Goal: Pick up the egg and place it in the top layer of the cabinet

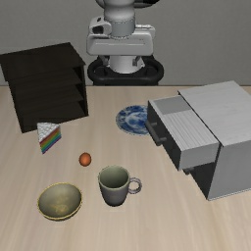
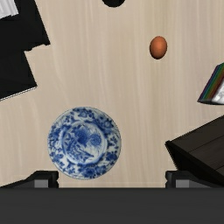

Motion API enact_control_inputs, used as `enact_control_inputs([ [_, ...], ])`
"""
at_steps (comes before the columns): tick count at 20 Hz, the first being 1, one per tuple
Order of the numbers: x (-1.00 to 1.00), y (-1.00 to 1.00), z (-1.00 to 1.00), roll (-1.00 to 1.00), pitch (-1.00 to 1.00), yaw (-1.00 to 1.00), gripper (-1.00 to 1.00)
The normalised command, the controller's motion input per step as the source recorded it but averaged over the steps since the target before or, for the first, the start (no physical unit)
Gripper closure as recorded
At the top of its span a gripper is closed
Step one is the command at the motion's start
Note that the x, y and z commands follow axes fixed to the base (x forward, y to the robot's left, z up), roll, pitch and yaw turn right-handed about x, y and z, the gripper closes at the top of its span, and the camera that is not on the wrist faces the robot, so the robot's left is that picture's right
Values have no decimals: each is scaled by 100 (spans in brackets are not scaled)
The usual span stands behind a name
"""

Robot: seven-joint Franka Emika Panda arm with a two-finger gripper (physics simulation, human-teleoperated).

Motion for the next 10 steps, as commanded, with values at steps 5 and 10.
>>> enact_control_inputs([
  [5,0,-100,0,0,0,0,-100],
  [10,20,-80,0,0,0,0,-100],
])
